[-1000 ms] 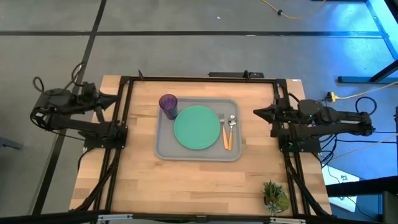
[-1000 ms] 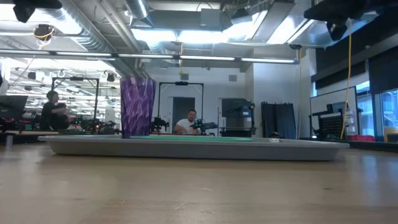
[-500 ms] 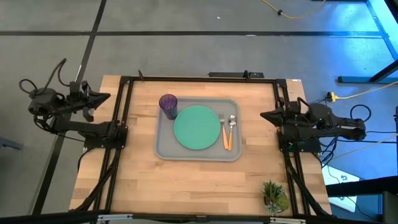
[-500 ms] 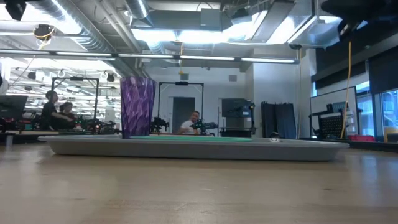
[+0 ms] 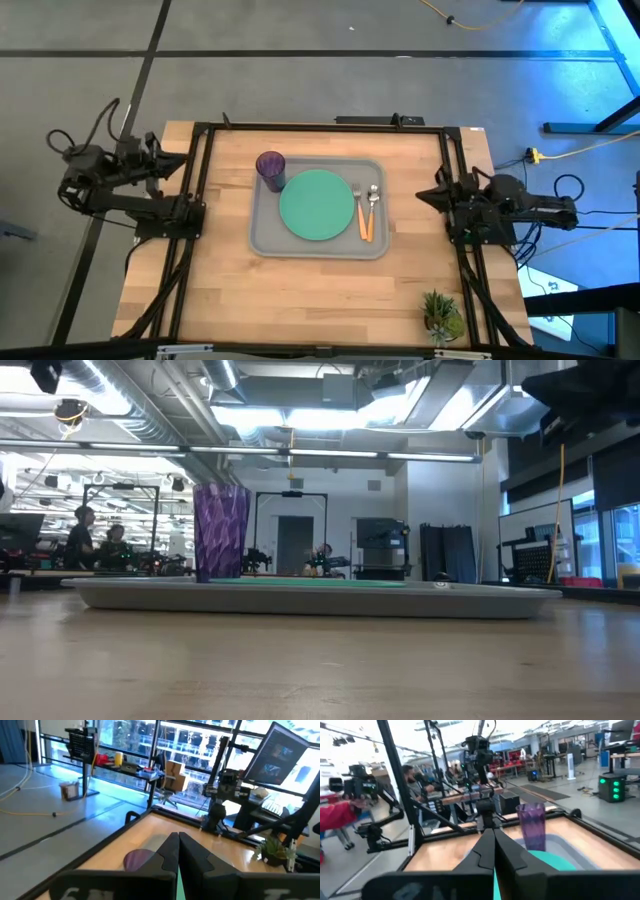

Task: Pick and place plate/cup/fork/spoon on tray
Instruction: Return to Home position

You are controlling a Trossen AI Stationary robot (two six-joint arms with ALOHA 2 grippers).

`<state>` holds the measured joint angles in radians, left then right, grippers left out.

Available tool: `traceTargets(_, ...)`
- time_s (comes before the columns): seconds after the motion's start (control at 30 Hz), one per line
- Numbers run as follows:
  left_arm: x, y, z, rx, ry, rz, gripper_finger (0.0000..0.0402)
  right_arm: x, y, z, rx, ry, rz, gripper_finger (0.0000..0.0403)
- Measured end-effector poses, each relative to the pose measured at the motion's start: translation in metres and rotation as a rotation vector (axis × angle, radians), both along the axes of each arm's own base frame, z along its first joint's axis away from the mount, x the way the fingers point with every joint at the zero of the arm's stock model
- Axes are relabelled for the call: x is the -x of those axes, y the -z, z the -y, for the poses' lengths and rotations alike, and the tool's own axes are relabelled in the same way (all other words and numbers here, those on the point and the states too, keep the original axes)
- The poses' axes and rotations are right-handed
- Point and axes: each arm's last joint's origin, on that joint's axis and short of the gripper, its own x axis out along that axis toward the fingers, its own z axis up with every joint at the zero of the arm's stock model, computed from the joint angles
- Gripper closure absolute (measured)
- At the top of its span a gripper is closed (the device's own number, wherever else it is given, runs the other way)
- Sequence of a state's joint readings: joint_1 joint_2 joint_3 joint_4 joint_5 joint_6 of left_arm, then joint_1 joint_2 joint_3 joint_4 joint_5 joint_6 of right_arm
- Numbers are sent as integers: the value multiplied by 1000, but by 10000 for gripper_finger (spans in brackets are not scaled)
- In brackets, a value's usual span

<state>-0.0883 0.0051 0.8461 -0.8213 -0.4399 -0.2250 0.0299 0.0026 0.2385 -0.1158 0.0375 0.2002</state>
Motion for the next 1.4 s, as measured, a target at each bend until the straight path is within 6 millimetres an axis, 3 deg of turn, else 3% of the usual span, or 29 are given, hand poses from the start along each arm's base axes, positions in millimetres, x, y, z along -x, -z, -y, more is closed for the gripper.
traceTargets(0.33,-31,11,4,-6,41,87,401,-14,28,-3,-17,-95,109,402)
traceTargets(0.57,-65,38,8,-91,69,97,401,-17,40,-5,-12,-144,98,402)
traceTargets(0.83,-94,72,12,-146,105,131,401,-17,41,-6,27,-178,101,402)
traceTargets(1.2,-116,116,14,-221,95,122,402,-18,43,-6,113,-165,87,402)
traceTargets(1.4,-123,138,14,-224,99,95,401,-19,55,-6,67,-176,-45,402)
